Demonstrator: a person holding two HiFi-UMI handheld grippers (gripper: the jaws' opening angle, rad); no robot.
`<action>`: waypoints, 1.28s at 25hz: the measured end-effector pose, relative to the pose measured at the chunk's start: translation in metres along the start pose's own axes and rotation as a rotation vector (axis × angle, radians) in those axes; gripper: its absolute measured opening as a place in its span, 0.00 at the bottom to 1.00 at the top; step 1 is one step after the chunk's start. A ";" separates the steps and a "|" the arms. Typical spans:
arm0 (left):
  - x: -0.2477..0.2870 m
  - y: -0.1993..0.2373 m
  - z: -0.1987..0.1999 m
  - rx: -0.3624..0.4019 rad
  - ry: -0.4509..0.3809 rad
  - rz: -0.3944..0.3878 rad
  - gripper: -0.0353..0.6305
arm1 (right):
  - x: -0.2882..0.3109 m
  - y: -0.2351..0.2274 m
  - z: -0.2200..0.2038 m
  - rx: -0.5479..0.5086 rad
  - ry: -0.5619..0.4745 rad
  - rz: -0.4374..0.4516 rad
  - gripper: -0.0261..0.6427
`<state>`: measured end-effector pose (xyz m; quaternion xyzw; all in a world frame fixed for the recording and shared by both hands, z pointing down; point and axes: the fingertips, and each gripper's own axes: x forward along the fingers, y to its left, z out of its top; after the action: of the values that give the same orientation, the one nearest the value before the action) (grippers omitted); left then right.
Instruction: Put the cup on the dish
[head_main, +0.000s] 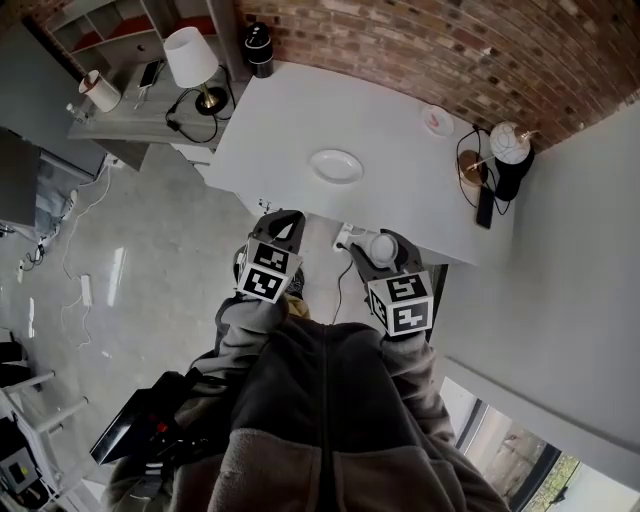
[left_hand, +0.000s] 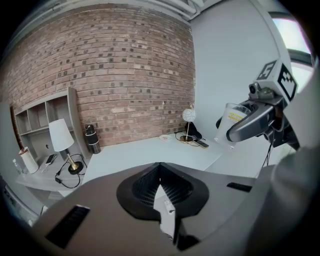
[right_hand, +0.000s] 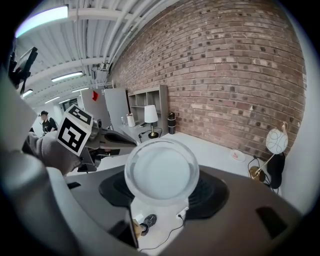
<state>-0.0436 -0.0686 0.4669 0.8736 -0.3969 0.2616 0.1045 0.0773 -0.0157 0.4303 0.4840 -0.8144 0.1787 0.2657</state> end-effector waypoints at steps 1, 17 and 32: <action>0.006 0.007 0.003 0.001 0.002 -0.007 0.06 | 0.007 -0.003 0.006 0.002 0.004 -0.003 0.43; 0.071 0.096 0.022 -0.028 0.024 -0.075 0.06 | 0.096 -0.019 0.063 0.009 0.064 -0.024 0.43; 0.109 0.101 0.004 -0.045 0.100 -0.072 0.06 | 0.131 -0.033 0.040 0.029 0.143 0.052 0.43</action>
<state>-0.0576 -0.2063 0.5198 0.8706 -0.3653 0.2919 0.1529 0.0450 -0.1441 0.4790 0.4525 -0.8030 0.2313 0.3114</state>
